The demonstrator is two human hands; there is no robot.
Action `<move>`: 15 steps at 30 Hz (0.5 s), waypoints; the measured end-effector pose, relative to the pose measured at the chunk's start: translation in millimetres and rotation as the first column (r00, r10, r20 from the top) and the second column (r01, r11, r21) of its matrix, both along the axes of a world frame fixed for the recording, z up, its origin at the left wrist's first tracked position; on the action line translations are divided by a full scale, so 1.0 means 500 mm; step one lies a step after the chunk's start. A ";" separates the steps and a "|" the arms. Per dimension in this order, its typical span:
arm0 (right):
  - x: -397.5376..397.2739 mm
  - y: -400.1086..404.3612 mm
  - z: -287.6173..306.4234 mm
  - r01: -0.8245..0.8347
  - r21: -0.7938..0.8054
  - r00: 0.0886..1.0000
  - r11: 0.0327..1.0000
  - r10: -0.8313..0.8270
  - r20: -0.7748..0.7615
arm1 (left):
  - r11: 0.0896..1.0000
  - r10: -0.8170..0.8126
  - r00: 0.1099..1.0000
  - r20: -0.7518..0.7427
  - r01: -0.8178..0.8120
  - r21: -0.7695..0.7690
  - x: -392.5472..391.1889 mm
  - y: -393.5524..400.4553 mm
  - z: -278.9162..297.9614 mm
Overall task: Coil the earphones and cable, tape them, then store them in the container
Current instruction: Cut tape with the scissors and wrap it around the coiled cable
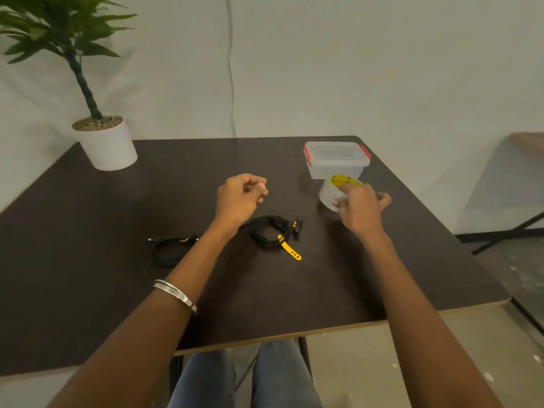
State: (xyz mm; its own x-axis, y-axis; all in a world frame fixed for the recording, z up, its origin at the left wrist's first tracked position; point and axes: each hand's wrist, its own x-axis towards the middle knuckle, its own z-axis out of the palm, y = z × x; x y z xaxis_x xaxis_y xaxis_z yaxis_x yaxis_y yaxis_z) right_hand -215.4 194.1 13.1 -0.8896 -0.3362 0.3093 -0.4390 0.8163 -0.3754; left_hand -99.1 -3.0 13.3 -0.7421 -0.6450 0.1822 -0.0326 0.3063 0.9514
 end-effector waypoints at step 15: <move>0.047 -0.273 0.068 -0.649 -0.135 0.752 0.749 0.658 0.037 | 0.965 0.105 0.994 -0.032 -0.110 -0.238 0.036 -0.182 0.008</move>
State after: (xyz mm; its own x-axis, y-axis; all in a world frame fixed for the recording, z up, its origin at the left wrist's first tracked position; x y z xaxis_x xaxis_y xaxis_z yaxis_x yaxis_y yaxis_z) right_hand -191.9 57.3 46.9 -0.4868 -0.8135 0.3183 -0.8160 0.2934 -0.4981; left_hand -81.3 -93.8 17.4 -0.6657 -0.6570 0.3538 -0.0606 0.5202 0.8519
